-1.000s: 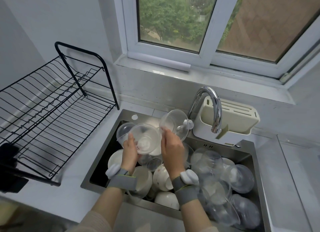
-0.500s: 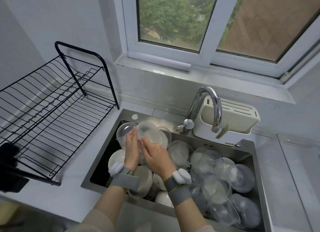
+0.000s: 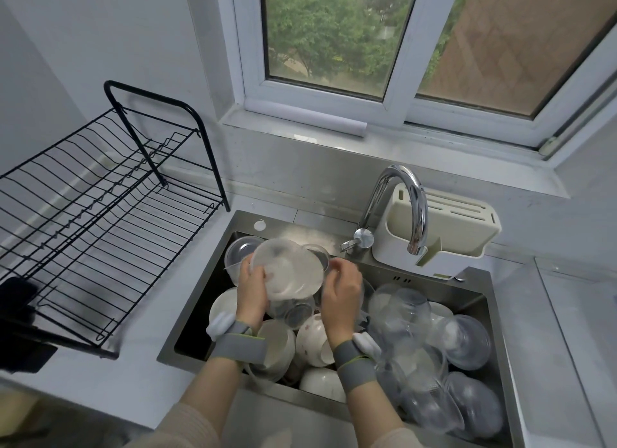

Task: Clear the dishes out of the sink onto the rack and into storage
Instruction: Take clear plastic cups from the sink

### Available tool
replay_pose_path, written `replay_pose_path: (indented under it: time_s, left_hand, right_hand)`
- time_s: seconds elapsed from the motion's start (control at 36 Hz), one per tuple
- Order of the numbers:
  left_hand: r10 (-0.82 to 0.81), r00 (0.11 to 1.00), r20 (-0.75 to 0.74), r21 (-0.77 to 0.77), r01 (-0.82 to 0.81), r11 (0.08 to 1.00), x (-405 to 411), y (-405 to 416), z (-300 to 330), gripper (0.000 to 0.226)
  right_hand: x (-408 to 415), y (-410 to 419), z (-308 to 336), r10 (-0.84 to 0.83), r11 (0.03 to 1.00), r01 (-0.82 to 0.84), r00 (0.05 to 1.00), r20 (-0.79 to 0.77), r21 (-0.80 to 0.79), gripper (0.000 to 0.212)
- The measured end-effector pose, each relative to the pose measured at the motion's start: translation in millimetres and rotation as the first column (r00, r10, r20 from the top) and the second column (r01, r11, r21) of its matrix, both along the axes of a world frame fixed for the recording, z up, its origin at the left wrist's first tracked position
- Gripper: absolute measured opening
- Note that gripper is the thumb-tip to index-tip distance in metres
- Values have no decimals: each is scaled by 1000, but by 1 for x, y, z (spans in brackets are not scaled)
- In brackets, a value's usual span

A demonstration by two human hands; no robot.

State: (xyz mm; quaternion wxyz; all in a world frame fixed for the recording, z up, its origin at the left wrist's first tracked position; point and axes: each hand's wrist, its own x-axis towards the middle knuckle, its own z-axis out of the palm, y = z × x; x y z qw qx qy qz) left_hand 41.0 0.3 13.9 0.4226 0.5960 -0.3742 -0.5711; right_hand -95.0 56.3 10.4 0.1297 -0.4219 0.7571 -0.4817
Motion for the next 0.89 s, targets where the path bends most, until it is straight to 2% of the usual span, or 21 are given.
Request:
replay_pose_path:
  time_s: [0.06,0.11,0.19,0.25,0.31,0.42,0.53,0.58,0.67,0.83,0.89]
  left_hand:
    - [54,997,-64,67,-49,997,1,0,2,40]
    - [64,996,-61,78,-60,995,1,0,3,42]
    - [56,996,-73,72,-51,996,-1,0,2,42]
    - [38,997,-74,70,-33,997,-3,1,3,43]
    - [17,997,-77,61,-12,998,-5,1,3,40]
    - [-2,996,-89,55,7,998,-6,0,5,38]
    - [-21,994,-105,65,28,997,-6,0,4,37]
    - [-33,996,-80,56,38,998,-5,0,4,38]
    - [-67,997,-40,37,68,997,-5,1,1,39]
    - [-36,992,-124,79,46,996,-7,4,-3,32]
    - [-29,991,-134,79,40,996,-8,5,-2,27]
  right_hand:
    - [-14,6,-14,-78,988,80,997,-24,128,26]
    - [-25,14,-29,-50,945,60,998,-42,320,40]
    - [-36,27,-48,33,813,-24,999,-4,582,63]
    - [-39,34,-57,129,710,-65,991,-39,702,61]
    - [-39,39,-62,197,656,-38,973,-123,754,51]
    - [-40,40,-64,186,681,39,957,-225,731,25]
    - [-42,38,-58,83,788,-11,993,-89,615,6]
    - [-41,36,-55,65,809,-20,996,-56,587,10]
    - [-40,33,-50,22,840,-28,1000,17,542,29]
    - [-38,29,-50,40,898,-143,968,247,415,41]
    - [-37,29,-47,69,905,-165,966,250,391,41]
